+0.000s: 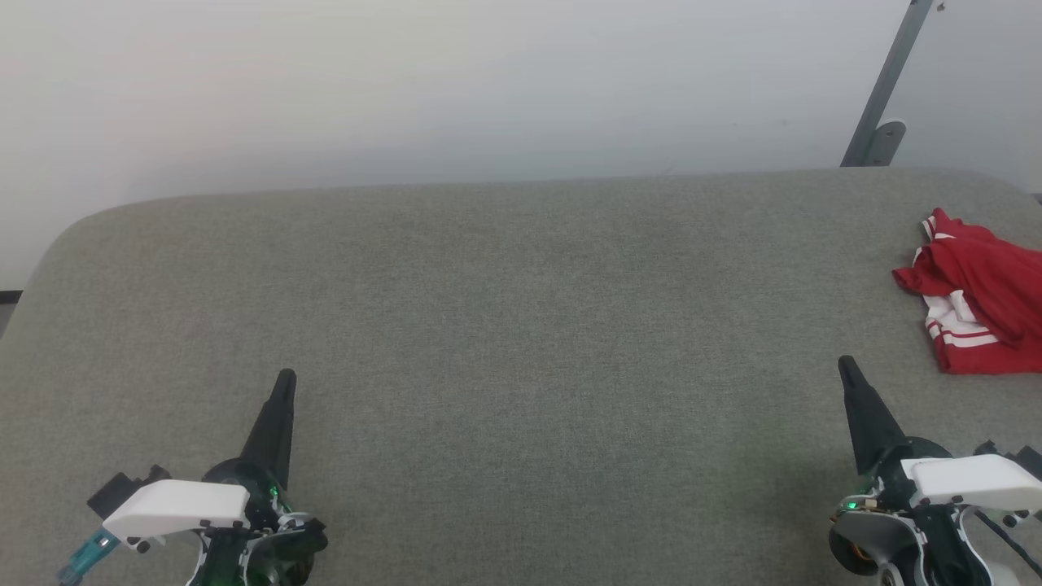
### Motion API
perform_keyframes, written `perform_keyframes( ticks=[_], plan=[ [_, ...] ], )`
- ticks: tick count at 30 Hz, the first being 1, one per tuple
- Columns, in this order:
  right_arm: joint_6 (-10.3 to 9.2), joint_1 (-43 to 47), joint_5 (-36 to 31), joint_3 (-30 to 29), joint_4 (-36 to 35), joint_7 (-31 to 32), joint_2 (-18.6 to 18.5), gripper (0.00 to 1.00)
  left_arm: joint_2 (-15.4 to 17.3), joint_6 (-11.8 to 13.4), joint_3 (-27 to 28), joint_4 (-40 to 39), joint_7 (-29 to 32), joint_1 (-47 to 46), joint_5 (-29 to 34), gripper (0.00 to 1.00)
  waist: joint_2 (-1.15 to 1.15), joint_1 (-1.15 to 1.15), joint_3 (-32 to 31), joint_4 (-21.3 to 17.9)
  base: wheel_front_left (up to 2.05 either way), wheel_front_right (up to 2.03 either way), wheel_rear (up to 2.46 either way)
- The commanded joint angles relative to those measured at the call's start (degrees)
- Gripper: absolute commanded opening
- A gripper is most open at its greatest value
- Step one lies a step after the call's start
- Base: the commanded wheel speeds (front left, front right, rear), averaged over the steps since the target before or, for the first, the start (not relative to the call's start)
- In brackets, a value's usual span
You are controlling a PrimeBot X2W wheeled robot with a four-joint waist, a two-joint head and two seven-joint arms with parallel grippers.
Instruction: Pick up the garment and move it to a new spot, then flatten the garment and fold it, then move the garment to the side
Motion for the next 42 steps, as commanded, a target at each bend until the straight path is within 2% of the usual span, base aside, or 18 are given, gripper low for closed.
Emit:
perform_keyframes(
  ticks=[1, 42],
  plan=[
    [0.0, -0.3, 0.23, -0.07, -0.19, 0.17, 0.21, 0.0, -0.14, -0.16, 0.0, -0.02, 0.03, -0.63, -0.17, 0.0, 0.0, 0.0, 0.0, 0.0, 0.0, 0.0, 0.0],
    [0.0, -0.29, 0.24, -0.06, -0.19, 0.15, 0.21, 0.0, -0.14, -0.16, -0.01, -0.02, 0.02, -0.63, -0.18, 0.0, 0.0, 0.0, 0.0, 0.0, 0.0, 0.0, 0.0]
  ],
)
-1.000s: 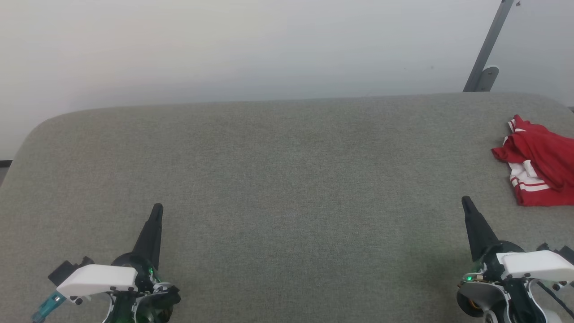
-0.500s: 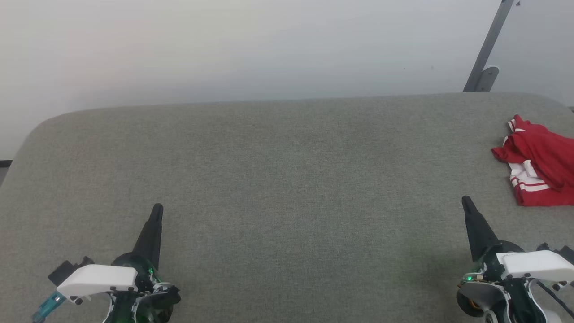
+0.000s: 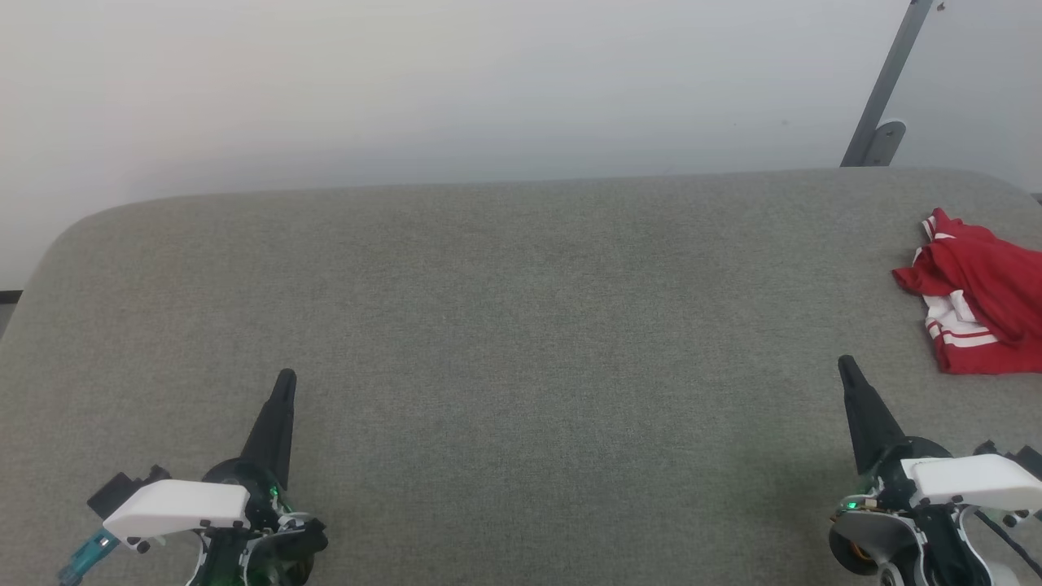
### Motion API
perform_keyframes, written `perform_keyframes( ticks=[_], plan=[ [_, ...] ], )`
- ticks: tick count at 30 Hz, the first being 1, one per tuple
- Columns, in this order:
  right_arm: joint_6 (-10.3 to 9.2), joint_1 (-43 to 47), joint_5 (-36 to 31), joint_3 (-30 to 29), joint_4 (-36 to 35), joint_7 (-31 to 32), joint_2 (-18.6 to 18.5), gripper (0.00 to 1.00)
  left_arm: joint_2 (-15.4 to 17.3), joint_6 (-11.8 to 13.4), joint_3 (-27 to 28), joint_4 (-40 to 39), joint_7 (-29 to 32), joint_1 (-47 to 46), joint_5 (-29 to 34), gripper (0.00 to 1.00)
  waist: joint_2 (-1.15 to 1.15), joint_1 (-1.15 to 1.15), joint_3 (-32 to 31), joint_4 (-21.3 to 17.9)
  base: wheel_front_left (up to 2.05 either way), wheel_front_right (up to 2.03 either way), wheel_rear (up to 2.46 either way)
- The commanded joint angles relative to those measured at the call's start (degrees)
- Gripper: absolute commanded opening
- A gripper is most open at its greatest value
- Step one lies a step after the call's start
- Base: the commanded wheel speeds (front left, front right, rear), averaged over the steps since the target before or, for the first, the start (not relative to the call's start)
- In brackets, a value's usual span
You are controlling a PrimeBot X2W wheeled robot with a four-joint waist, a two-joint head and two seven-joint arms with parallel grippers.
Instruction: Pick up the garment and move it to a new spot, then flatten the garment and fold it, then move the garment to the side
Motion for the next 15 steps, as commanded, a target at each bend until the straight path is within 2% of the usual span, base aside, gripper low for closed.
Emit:
perform_keyframes(
  ticks=[1, 15],
  plan=[
    [0.0, -0.27, 0.22, -0.07, -0.18, 0.15, 0.21, 0.0, -0.14, -0.16, 0.01, -0.02, 0.02, -0.63, -0.18, 0.0, 0.0, 0.0, 0.0, 0.0, 0.0, 0.0, 0.0],
    [0.0, -0.26, 0.23, -0.04, -0.18, 0.15, 0.2, 0.0, -0.14, -0.16, 0.0, -0.02, 0.01, -0.63, -0.19, 0.0, 0.0, 0.0, 0.0, 0.0, 0.0, 0.0, 0.0]
  ],
)
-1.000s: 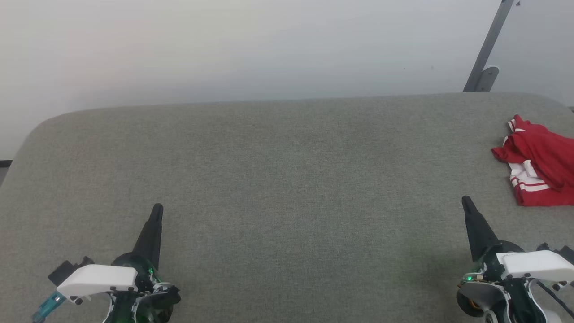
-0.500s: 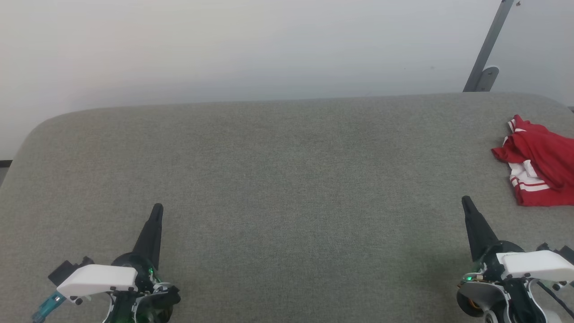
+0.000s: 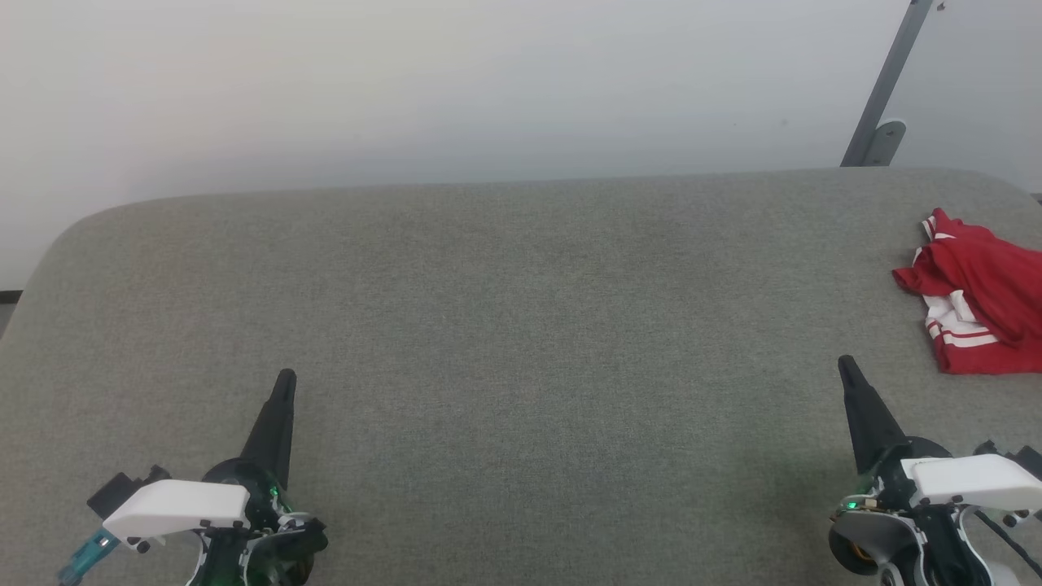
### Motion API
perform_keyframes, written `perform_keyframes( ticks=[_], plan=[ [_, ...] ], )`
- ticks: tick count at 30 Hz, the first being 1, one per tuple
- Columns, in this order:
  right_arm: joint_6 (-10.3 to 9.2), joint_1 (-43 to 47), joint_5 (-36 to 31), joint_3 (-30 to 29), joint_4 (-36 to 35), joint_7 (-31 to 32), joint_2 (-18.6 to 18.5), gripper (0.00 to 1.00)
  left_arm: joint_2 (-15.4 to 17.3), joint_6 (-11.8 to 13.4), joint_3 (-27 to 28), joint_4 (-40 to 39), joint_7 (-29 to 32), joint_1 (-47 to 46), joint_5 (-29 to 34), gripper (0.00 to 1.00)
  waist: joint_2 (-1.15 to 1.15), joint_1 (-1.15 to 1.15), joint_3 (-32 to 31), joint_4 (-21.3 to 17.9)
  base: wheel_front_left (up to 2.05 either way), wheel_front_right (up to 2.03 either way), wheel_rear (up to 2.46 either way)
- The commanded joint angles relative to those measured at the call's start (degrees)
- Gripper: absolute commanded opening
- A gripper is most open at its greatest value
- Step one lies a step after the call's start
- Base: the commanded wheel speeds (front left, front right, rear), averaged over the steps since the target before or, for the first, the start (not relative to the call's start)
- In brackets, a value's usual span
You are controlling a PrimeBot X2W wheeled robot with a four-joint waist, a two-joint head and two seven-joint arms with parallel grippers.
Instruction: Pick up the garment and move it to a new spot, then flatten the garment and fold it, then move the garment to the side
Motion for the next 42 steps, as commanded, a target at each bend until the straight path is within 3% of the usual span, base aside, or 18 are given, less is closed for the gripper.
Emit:
perform_keyframes(
  ticks=[1, 42],
  plan=[
    [0.0, -0.26, 0.25, -0.06, -0.18, 0.15, 0.19, 0.0, -0.14, -0.16, 0.0, -0.02, 0.01, -0.63, -0.19, 0.0, 0.0, 0.0, 0.0, 0.0, 0.0, 0.0, 0.0],
    [0.0, -0.25, 0.25, -0.07, -0.17, 0.14, 0.19, 0.0, -0.14, -0.16, -0.01, -0.03, 0.0, -0.63, -0.2, 0.0, 0.0, 0.0, 0.0, 0.0, 0.0, 0.0, 0.0]
  ],
)
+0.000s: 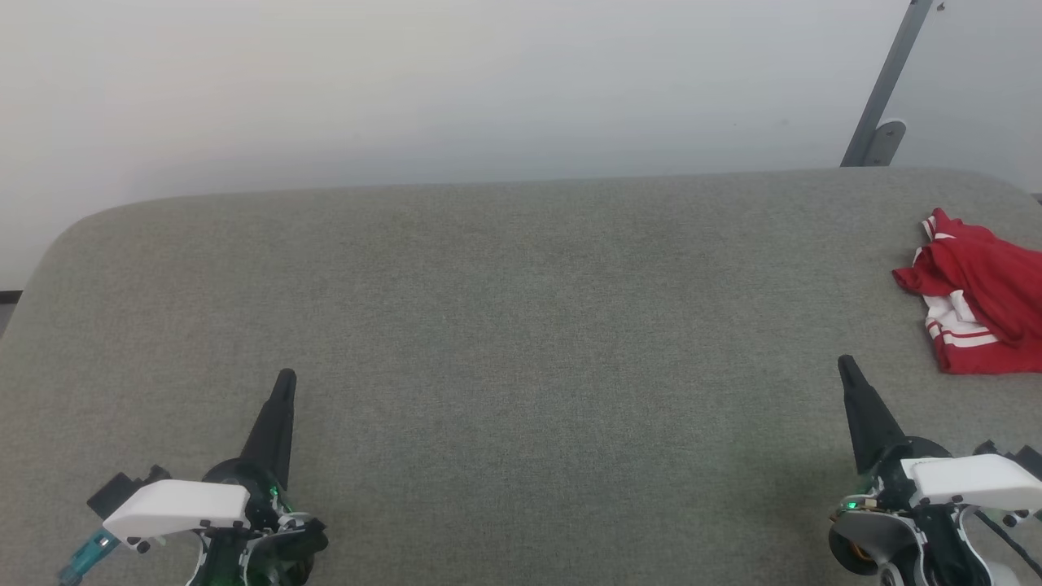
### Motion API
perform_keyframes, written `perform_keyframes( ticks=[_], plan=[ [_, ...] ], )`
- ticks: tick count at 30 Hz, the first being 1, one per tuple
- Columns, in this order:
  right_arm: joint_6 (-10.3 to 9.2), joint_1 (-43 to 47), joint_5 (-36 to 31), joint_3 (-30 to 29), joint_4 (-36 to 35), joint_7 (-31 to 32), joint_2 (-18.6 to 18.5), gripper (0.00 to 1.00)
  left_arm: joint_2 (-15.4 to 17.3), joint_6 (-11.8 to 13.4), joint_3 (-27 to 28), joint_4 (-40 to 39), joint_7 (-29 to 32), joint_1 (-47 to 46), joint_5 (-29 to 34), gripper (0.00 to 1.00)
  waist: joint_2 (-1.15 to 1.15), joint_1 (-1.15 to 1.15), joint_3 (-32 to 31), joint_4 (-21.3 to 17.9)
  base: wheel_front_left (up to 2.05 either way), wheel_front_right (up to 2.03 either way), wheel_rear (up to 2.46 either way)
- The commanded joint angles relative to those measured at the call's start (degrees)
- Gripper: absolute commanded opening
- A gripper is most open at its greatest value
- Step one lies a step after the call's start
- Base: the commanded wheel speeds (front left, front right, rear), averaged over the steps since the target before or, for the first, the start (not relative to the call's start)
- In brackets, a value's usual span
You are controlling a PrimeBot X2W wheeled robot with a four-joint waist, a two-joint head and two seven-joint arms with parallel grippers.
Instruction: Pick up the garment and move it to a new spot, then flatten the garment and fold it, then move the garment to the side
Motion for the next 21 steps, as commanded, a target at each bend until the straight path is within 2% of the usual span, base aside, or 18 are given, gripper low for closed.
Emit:
perform_keyframes(
  ticks=[1, 21],
  plan=[
    [0.0, -0.25, 0.24, -0.04, -0.16, 0.14, 0.19, 0.0, -0.14, -0.16, -0.01, -0.03, 0.0, -0.63, -0.2, 0.0, 0.0, 0.0, 0.0, 0.0, 0.0, 0.0, 0.0],
    [0.0, -0.25, 0.24, -0.05, -0.16, 0.13, 0.19, 0.0, -0.14, -0.17, -0.01, -0.03, 0.0, -0.63, -0.2, 0.0, 0.0, 0.0, 0.0, 0.0, 0.0, 0.0, 0.0]
  ],
)
